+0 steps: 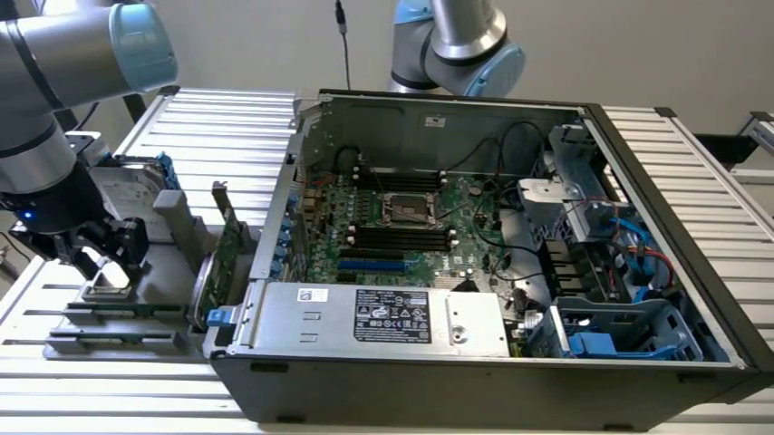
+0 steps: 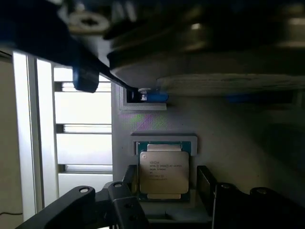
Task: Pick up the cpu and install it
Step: 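Pick up the cpu and move it towards the insertion slot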
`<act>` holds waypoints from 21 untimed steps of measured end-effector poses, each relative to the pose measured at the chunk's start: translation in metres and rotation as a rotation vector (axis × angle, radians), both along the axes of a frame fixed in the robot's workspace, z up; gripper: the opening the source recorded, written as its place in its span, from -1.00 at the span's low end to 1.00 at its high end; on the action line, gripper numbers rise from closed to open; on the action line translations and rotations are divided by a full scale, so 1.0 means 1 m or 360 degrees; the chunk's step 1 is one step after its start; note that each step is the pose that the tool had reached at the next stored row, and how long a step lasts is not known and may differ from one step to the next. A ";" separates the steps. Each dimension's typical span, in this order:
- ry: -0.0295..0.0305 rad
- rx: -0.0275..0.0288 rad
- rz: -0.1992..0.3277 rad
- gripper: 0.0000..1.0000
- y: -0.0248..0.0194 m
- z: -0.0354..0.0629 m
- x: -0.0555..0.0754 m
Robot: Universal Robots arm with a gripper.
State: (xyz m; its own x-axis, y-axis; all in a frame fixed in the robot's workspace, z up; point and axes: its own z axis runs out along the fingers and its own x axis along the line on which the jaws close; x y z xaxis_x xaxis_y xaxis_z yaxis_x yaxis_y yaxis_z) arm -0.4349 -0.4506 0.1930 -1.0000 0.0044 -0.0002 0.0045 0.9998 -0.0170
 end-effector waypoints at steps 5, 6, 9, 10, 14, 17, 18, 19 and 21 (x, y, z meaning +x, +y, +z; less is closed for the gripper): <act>-0.00002 0.00001 -0.0007 0.23 0.0006 -0.0023 0.000; 0.00000 0.00000 -0.0008 0.23 0.0007 -0.0026 0.000; -0.00002 0.00001 -0.0012 0.23 0.0011 -0.0036 0.000; -0.00002 0.00001 -0.0014 0.23 0.0013 -0.0039 0.000; -0.00001 0.00001 -0.0019 0.23 0.0019 -0.0047 -0.001; -0.00004 0.00003 -0.0024 0.23 0.0023 -0.0054 -0.001; -0.00002 0.00003 -0.0025 0.23 0.0024 -0.0055 -0.002; -0.00001 0.00004 -0.0027 0.23 0.0024 -0.0057 -0.002; 0.00000 0.00007 -0.0029 0.23 0.0026 -0.0059 -0.002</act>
State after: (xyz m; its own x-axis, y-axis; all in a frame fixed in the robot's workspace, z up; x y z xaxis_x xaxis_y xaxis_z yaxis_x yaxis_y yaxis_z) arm -0.4368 -0.4480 0.1871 -0.9997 0.0226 -0.0002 0.0226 0.9996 -0.0166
